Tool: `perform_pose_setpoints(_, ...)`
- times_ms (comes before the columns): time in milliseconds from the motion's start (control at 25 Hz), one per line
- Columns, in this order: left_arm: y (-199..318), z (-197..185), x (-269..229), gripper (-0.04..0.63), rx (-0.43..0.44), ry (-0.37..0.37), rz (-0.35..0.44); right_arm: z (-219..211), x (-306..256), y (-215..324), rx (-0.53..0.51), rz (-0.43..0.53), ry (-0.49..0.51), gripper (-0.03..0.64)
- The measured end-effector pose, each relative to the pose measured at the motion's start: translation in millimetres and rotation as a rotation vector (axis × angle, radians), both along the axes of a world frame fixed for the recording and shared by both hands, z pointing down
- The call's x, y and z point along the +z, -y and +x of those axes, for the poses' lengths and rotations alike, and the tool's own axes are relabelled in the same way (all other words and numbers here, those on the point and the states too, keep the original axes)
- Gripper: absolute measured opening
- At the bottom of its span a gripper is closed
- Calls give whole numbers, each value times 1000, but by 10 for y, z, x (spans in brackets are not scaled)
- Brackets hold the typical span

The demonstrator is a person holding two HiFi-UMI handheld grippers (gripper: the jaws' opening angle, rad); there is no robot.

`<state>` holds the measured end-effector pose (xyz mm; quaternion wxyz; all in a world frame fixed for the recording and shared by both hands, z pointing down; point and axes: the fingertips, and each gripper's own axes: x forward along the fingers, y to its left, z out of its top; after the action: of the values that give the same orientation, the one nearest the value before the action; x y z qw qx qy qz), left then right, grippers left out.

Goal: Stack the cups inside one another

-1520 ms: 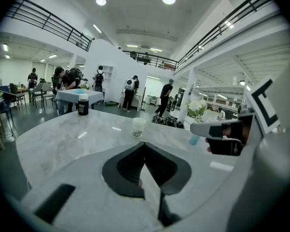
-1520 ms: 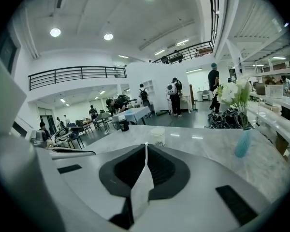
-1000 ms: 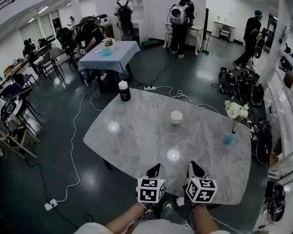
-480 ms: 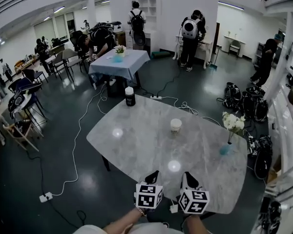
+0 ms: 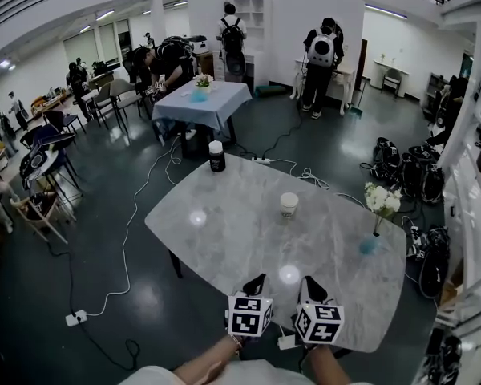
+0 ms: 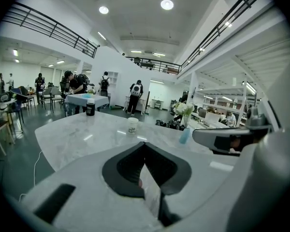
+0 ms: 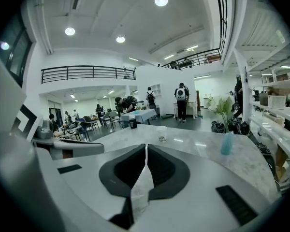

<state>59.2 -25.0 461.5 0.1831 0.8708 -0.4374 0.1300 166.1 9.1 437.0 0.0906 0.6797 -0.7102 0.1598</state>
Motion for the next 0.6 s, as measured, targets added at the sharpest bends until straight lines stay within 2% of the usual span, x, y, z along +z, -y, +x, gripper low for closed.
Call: perform_pose_setpoints(600, 24, 0, 22, -5, -16, 7, -8, 25, 38, 17, -4, -18, 1, 8)
